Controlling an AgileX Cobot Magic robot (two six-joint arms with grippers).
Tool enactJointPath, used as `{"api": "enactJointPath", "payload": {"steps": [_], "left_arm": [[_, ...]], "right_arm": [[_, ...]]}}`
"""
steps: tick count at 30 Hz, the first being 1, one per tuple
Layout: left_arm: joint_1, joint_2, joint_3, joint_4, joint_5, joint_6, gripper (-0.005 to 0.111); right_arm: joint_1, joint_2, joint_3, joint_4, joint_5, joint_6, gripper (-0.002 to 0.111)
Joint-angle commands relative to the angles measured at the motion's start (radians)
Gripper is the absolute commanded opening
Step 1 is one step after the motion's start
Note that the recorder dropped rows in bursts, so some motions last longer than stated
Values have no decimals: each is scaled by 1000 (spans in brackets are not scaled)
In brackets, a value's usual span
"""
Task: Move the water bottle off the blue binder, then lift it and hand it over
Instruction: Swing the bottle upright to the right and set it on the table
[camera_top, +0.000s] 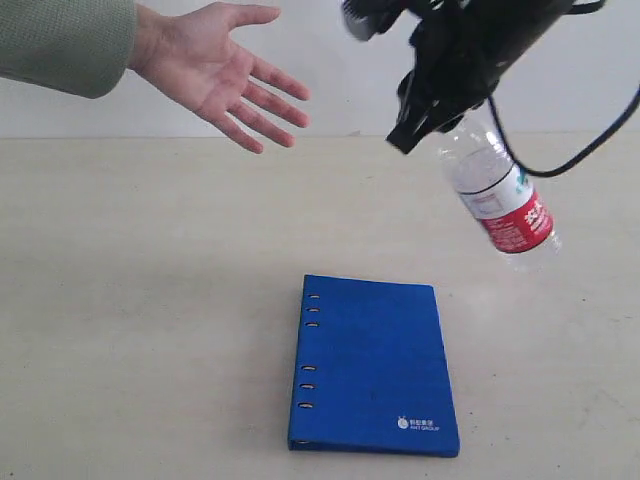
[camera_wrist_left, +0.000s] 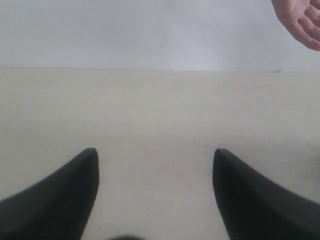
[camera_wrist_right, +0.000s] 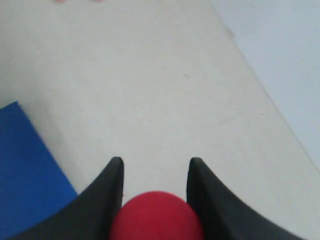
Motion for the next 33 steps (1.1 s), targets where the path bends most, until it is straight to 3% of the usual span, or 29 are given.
{"api": "enactJointPath", "payload": {"steps": [1,3,6,8,21,25,31,33], "left_arm": [[3,-1,-3,0,-4,3,62],[3,-1,-3,0,-4,3,62],[3,-1,-3,0,-4,3,62],[3,-1,-3,0,-4,3,62],[3,-1,-3,0,-4,3,62],[3,-1,-3,0,-4,3,62],[3,-1,-3,0,-4,3,62],[3,-1,-3,0,-4,3,62]], "right_arm": [[-125,-96,78,203,-224,-90,0],[-174,-127,139,371,-332,-201,0],[-227,-154,298,774,-588,-583,0],[-230,-142,369,891,-719,-685,0],[-230,43,376,889,-880,-499,0],[-230,38,374,673,-932,-244,0],[-230,44,374,-70,-1104,620,0],[-230,51,374,-119,-1132,679,0]]}}
